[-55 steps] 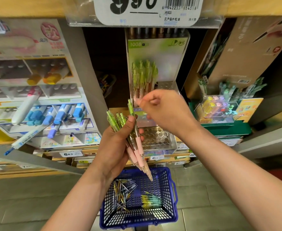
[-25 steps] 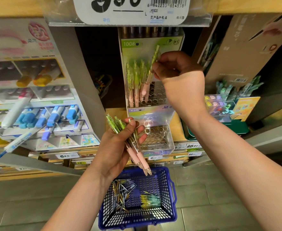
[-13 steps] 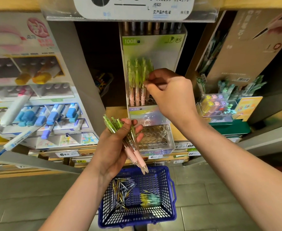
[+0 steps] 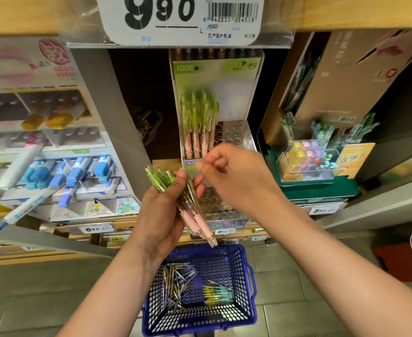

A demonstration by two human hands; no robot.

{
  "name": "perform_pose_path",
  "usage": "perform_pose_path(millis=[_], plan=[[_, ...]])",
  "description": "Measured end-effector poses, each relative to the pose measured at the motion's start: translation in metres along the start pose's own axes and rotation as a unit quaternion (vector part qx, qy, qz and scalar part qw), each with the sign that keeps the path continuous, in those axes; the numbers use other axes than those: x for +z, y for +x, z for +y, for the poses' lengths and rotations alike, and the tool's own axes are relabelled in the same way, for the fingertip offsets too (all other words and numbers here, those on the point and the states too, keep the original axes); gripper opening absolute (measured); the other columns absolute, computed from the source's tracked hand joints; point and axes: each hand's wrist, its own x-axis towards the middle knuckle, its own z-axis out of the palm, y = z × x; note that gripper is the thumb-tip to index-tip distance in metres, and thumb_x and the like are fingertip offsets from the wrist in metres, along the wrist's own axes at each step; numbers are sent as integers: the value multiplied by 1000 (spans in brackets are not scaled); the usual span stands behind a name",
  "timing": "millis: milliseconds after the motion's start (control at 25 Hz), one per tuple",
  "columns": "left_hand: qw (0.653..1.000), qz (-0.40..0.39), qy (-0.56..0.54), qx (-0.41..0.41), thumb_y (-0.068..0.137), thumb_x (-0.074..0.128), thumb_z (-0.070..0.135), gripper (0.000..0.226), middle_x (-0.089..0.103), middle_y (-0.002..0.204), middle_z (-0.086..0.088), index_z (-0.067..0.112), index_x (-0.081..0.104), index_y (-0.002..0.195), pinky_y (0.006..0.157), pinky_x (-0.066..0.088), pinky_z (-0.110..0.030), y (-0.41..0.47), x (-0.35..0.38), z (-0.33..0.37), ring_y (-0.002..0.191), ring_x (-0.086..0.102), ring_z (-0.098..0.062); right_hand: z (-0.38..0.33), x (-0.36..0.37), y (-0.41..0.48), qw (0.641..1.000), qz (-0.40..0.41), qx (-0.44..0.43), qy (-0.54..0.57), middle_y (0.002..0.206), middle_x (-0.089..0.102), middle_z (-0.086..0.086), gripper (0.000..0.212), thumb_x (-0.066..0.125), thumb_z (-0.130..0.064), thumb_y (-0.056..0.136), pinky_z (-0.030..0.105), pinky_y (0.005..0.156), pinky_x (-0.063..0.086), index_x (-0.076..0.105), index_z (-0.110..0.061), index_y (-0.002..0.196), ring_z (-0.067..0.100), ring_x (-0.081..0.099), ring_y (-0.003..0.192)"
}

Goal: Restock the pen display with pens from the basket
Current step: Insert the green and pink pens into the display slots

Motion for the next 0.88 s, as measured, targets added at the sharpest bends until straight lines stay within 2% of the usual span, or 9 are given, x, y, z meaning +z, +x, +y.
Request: perform_pose_path(millis=[80, 120, 200, 240, 400, 520, 680, 800, 880], plan=[[1000, -6, 19, 6, 98, 61, 20, 35, 72, 112, -25, -5, 61, 122, 89, 60, -43, 0, -1, -2, 104, 72, -32, 5, 9, -14, 997, -65, 37, -2, 77, 68, -24, 14, 69, -46, 90, -1, 59, 40, 65, -33, 93, -18, 61, 75], [1000, -4, 16, 5, 100, 59, 20, 36, 71, 116, -26, -6, 60, 124, 90, 60, -45, 0, -2, -3, 106, 71, -34, 8, 12, -18, 995, -81, 54, 11, 84, 68, -25, 17, 72, -46, 88, 1, 67, 42, 65, -34, 97, -16, 62, 81], [1000, -1, 8, 0, 99, 59, 19, 35, 71, 116, -25, -4, 61, 125, 85, 61, -43, 0, -3, -4, 107, 72, -33, 10, 16, -21, 989, -94, 94, 67, 91, 72, -21, 23, 76, -42, 86, 20, 85, 52, 64, -33, 103, -6, 66, 91], [1000, -1, 7, 1, 98, 59, 19, 34, 72, 114, -24, -3, 62, 124, 82, 61, -41, 0, -3, -4, 106, 72, -32, 10, 18, -23, 985, -96, 109, 91, 93, 73, -19, 25, 76, -40, 86, 26, 87, 53, 63, -33, 105, -3, 67, 93], [1000, 7, 5, 22, 94, 62, 21, 34, 73, 110, -22, -2, 64, 118, 80, 61, -39, 2, -6, -2, 102, 73, -31, 11, 33, -30, 980, -72, 114, 147, 97, 71, -18, 23, 71, -36, 91, 14, 78, 47, 61, -35, 111, -8, 64, 91], [999, -19, 16, 32, 96, 60, 21, 45, 72, 109, -26, -9, 55, 129, 79, 61, -41, -1, -4, -4, 96, 74, -35, 10, 38, -30, 975, -61, 111, 185, 103, 73, -14, 20, 69, -33, 93, 16, 84, 51, 68, -30, 113, -4, 67, 94], [999, -27, 12, 45, 95, 62, 20, 44, 70, 107, -24, -9, 55, 128, 80, 61, -39, 0, -2, -4, 96, 73, -33, 5, 39, -30, 993, 12, 62, 101, 89, 71, -19, 14, 65, -34, 95, 2, 71, 44, 73, -29, 106, -10, 63, 80], [999, -19, 12, 34, 98, 62, 19, 22, 68, 99, -13, 4, 60, 113, 91, 59, -45, 1, -4, -3, 97, 69, -29, 1, 20, -25, 994, 44, 41, 95, 81, 72, -18, 10, 62, -33, 98, 7, 69, 49, 72, -32, 99, -8, 65, 78], [999, -9, 15, 32, 99, 61, 23, 18, 72, 97, -5, 10, 62, 111, 96, 57, -52, 0, -7, -3, 98, 71, -25, -2, -2, -14, 994, 87, 17, 64, 79, 72, -17, 9, 62, -32, 98, 22, 70, 58, 71, -33, 95, -3, 68, 75]])
